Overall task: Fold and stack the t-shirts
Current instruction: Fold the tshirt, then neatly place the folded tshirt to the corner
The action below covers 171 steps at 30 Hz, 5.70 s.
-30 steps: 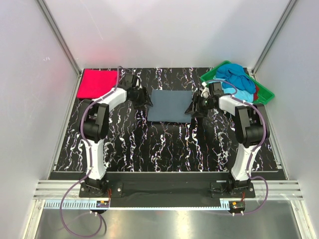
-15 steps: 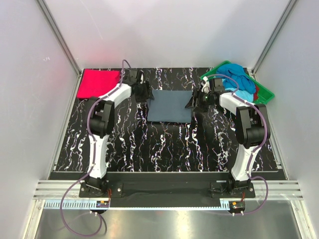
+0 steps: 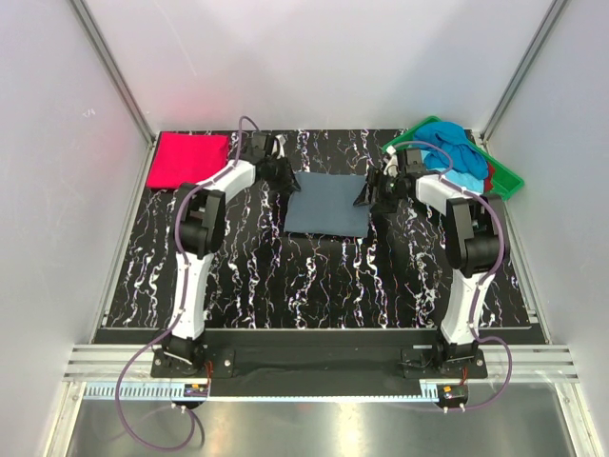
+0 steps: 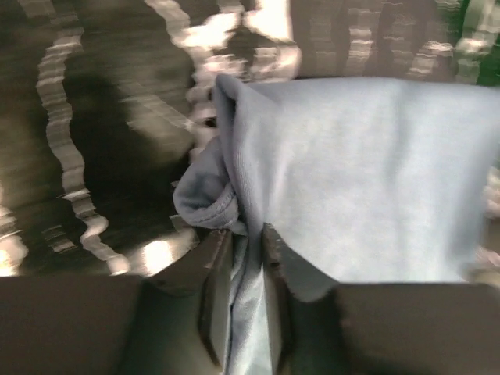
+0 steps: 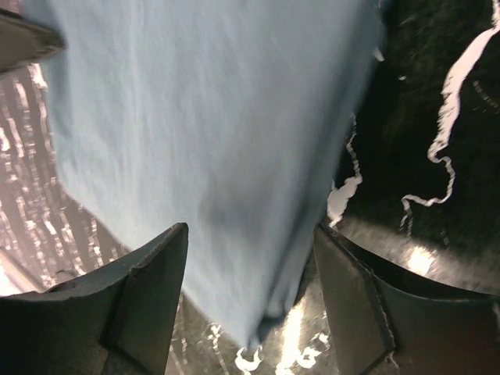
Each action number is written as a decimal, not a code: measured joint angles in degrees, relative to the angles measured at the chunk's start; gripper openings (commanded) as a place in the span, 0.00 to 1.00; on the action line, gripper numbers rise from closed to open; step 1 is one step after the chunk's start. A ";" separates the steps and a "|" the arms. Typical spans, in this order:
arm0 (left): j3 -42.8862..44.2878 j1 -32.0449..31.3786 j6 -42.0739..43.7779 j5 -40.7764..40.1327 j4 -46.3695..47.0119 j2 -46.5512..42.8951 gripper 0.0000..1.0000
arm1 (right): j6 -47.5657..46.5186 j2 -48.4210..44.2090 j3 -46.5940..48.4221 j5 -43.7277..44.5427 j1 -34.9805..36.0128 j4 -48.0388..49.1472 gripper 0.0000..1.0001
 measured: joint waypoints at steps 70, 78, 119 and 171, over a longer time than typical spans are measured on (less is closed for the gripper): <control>-10.54 7.91 -11.04 23.82 17.20 0.98 0.48 | 8.52 -0.81 -7.98 -19.71 -2.80 8.81 0.39; -12.96 7.69 -4.90 17.03 10.71 -3.72 0.51 | 8.52 -13.49 -8.15 -19.47 -2.78 8.09 0.40; -0.66 1.14 3.13 7.85 2.23 1.03 0.00 | 10.49 -23.69 -11.78 -17.84 -2.78 5.64 0.41; 20.00 22.03 51.45 -23.39 -11.39 -11.19 0.00 | 12.92 -28.57 -14.05 -16.33 -2.78 9.49 0.44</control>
